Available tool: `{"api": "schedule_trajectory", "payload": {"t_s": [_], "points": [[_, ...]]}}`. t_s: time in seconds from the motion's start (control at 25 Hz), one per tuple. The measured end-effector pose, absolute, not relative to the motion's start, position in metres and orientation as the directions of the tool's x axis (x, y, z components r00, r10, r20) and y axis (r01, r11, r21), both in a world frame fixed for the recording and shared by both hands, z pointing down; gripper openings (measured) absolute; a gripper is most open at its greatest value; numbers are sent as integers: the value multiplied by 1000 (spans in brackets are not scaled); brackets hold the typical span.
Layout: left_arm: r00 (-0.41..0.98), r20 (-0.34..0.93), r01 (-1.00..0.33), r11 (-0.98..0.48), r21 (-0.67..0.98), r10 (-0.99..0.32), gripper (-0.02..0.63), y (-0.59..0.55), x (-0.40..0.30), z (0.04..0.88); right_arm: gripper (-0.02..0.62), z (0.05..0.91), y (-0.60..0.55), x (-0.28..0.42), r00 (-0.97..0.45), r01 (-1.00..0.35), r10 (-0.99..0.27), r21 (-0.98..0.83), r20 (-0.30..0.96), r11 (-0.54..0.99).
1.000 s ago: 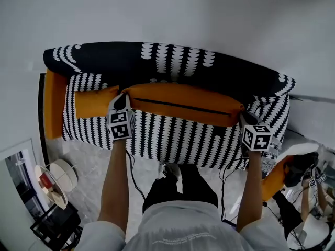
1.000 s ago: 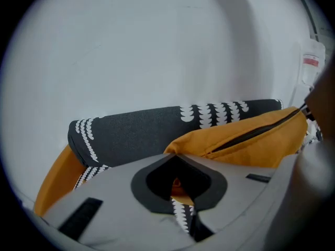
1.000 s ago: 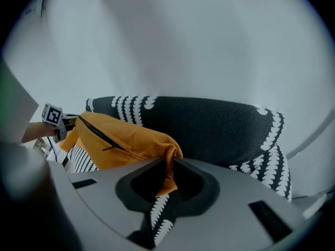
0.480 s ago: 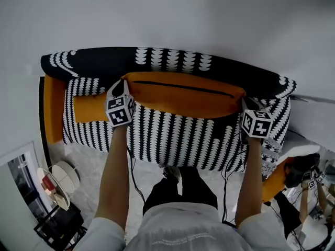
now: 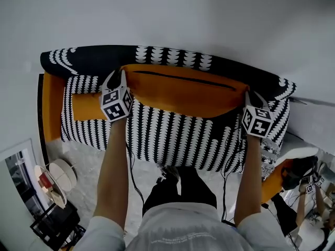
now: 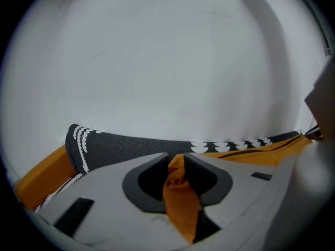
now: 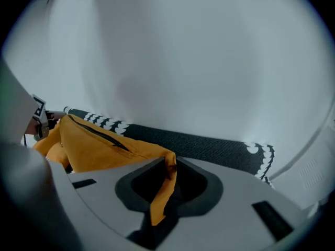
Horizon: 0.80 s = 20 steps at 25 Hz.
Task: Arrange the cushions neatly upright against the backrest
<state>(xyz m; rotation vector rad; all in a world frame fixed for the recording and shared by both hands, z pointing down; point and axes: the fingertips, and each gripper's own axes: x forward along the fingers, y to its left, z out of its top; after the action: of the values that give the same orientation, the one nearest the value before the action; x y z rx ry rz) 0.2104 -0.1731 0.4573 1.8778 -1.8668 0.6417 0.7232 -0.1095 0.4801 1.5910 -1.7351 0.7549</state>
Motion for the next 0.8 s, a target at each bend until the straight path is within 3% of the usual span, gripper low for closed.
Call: {"api": "schedule_trajectory", "payload": {"t_s": [0.08,0.16,0.36,0.64,0.8], "points": [[-2,562,-1000,-5,-11,-827,149,-169,210,450,52,471,-112,723,-26,-995,-650,40,759,87],[4,544,-1000,2,10,-839,152,-161,211,442,81,459,-115,723,-19,-995,-683,50,730,82],[35,522,-998,-1,65,-852,152,-132,207,425,84,420,-125,705,-19,-987,-781,115,625,116],[-9,499,-995,59,84,-866,60,-71,176,389,84,381,-109,640,-141,-936,-778,173,612,306],[-42,488,-994,84,64,-872,44,-28,148,369,83,366,-88,587,-225,-902,-758,164,612,400]]}}
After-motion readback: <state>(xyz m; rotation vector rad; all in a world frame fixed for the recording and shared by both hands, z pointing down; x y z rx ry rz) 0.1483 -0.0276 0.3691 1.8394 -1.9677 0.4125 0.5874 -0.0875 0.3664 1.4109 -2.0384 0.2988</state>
